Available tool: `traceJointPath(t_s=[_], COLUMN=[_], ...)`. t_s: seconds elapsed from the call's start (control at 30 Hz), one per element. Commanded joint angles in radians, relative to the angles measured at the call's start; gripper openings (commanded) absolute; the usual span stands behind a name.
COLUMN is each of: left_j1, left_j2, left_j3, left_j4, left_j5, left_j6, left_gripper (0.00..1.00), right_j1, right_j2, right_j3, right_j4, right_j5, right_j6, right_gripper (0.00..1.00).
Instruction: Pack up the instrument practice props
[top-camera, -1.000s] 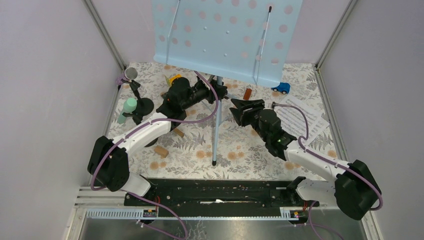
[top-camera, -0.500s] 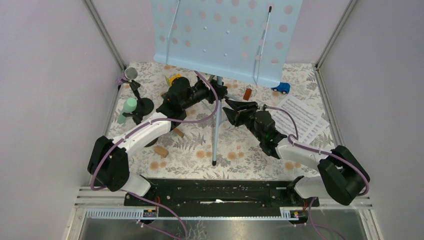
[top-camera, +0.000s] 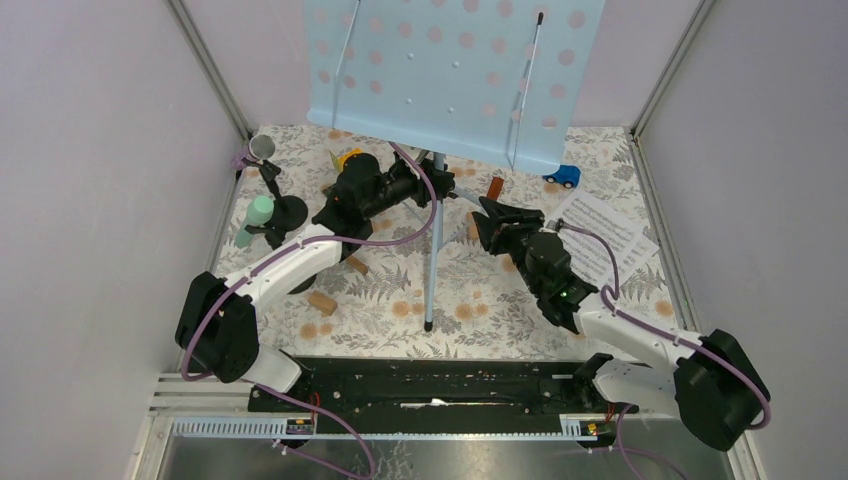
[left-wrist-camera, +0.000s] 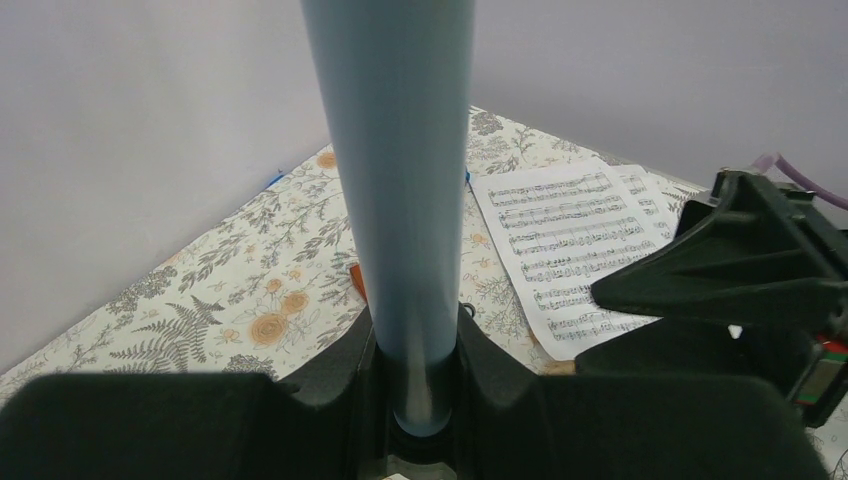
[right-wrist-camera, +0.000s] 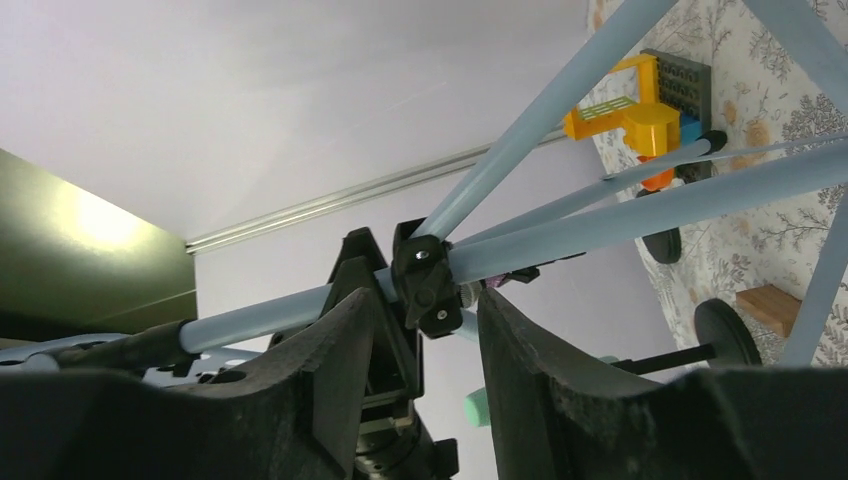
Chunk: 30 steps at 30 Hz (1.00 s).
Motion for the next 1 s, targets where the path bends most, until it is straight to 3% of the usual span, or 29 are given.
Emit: traceJointPath(t_s=[0.0, 0.57, 0.7, 0.97], left_j1=[0.002, 0.004, 0.004, 0.004], left_j2=[0.02, 0.018, 0.02, 0.024], left_j3=[0.015, 0.015, 0.017, 0.018], left_j4=[-0.109, -0.108, -0.108, -0.109], left_j5=[0.047, 0.056, 0.058, 0.06], left_j6=[0.011, 0.011, 0.011, 0.008], left_gripper=[0.0, 0.0, 0.0, 0.0], right_j1=[-0.008, -0.01, -0.01, -0.011], right_j2=[0.086, 0.278, 0.313, 0.321], right_j3=[0.096, 0.189, 0.198, 0.184], right_j4=[0.019, 0.201, 0.247, 0.251], right_j5=[-0.031, -0.164, -0.199, -0.198], right_j6=[-0.024, -0.021, -0.017, -0.104], right_gripper=[0.5, 0.48, 0.36, 0.0])
